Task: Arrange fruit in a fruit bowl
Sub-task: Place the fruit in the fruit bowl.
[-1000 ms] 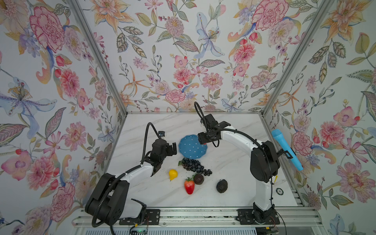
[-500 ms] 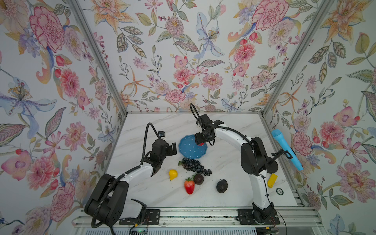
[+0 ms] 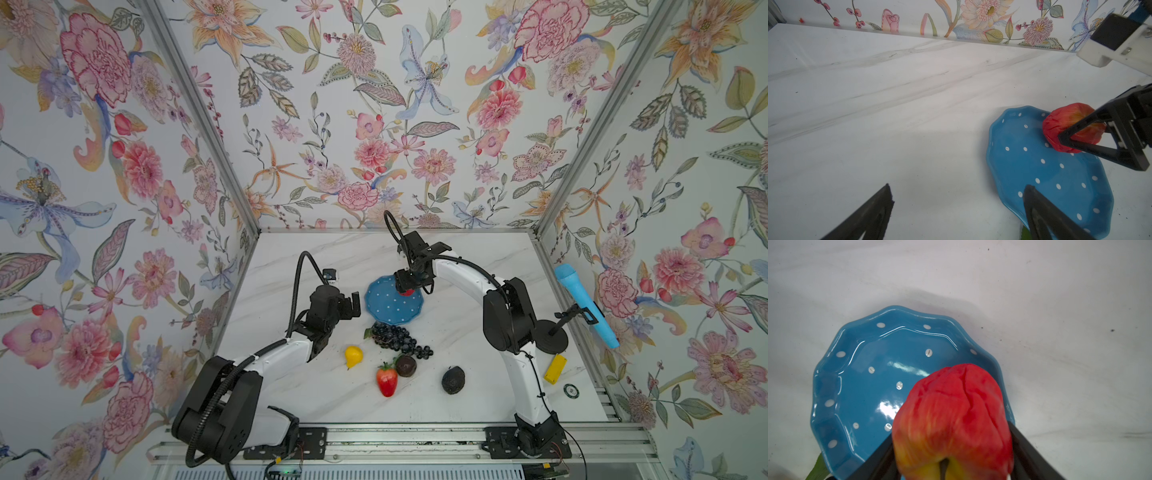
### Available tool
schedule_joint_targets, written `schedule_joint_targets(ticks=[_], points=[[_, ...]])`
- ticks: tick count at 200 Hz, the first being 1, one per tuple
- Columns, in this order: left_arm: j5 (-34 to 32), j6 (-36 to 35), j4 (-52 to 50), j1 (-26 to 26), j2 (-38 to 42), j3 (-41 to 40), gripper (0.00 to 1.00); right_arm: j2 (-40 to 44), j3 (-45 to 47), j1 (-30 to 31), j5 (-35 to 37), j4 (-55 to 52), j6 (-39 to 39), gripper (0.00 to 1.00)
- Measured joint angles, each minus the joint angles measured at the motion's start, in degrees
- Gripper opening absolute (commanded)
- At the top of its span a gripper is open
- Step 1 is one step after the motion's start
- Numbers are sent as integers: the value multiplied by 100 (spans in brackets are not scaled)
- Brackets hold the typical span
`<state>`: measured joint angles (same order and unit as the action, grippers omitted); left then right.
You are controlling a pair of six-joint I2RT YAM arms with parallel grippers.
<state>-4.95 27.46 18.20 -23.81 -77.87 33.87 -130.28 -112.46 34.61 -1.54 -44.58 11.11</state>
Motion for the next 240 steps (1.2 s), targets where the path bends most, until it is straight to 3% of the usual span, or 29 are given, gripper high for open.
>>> schedule_joint_targets(ticks=[120,181,240], points=[[0,-2,-2,0,0,0,99,-175,-166,0,4,-111,-4,77],[0,-2,-2,0,0,0,99,-175,-188,2,48,-125,-42,90],[0,-2,-4,0,0,0,99,-173,-197,2,107,-136,-42,97]])
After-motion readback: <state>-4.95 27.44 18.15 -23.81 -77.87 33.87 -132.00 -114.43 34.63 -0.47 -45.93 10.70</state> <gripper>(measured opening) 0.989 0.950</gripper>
